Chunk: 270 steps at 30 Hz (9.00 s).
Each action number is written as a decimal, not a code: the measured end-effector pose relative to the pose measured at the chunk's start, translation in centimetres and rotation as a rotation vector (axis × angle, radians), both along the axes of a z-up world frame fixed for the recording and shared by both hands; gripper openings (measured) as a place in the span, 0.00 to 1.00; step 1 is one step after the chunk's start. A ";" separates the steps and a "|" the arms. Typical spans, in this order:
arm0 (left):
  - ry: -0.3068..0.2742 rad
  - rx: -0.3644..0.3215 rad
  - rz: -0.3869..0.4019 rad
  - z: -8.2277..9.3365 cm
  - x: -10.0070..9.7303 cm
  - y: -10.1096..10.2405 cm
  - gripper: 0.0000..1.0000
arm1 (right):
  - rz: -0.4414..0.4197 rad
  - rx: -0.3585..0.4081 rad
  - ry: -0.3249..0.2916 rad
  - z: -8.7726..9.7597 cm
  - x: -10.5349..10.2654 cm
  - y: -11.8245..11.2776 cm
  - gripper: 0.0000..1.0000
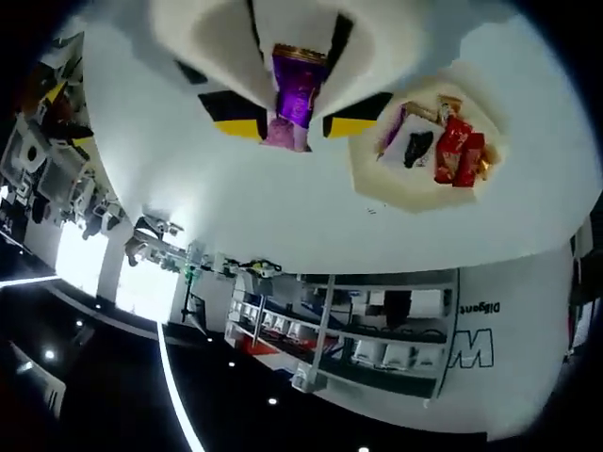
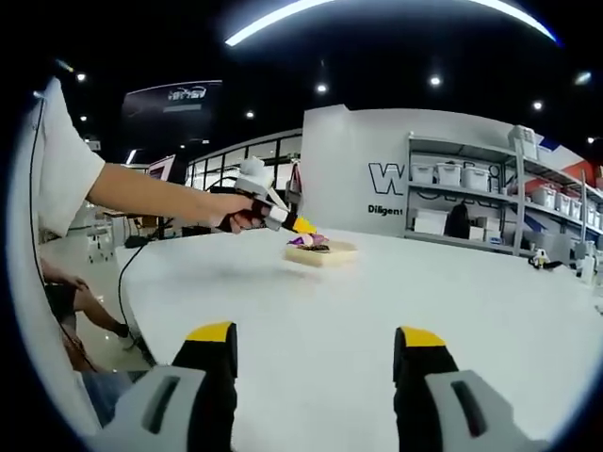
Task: Place the target food into the container with the food tongs after gripping and lifting it, then release it inside without dropping or visibly crushing the food.
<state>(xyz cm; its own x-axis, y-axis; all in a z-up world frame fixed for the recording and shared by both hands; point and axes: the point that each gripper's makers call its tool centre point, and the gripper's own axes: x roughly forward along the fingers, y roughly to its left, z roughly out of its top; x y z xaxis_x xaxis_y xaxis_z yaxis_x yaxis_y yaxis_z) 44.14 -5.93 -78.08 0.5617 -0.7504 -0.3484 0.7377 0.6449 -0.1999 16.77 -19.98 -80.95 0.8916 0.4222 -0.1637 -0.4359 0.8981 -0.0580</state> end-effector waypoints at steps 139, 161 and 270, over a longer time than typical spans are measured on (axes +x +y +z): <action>-0.124 -0.045 0.133 0.4 -9.6 9.5 0.27 | 0.176 -0.067 -0.006 -0.1 -1.7 8.8 0.74; -0.117 -0.137 0.033 -0.6 -14.9 10.7 0.27 | 0.229 0.011 -0.049 0.8 0.6 13.0 0.82; -0.187 -0.178 -0.554 -2.8 -26.7 7.0 0.27 | 0.953 -0.002 0.157 -1.4 -2.9 18.1 0.00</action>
<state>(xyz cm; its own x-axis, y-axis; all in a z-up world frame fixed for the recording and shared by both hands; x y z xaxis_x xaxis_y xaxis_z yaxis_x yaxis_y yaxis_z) 17.41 1.10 -80.87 0.1105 -0.9861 -0.1242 0.9869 0.1236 -0.1034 13.86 -1.85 -82.35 0.1426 0.9568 -0.2533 -0.9847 0.1630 0.0615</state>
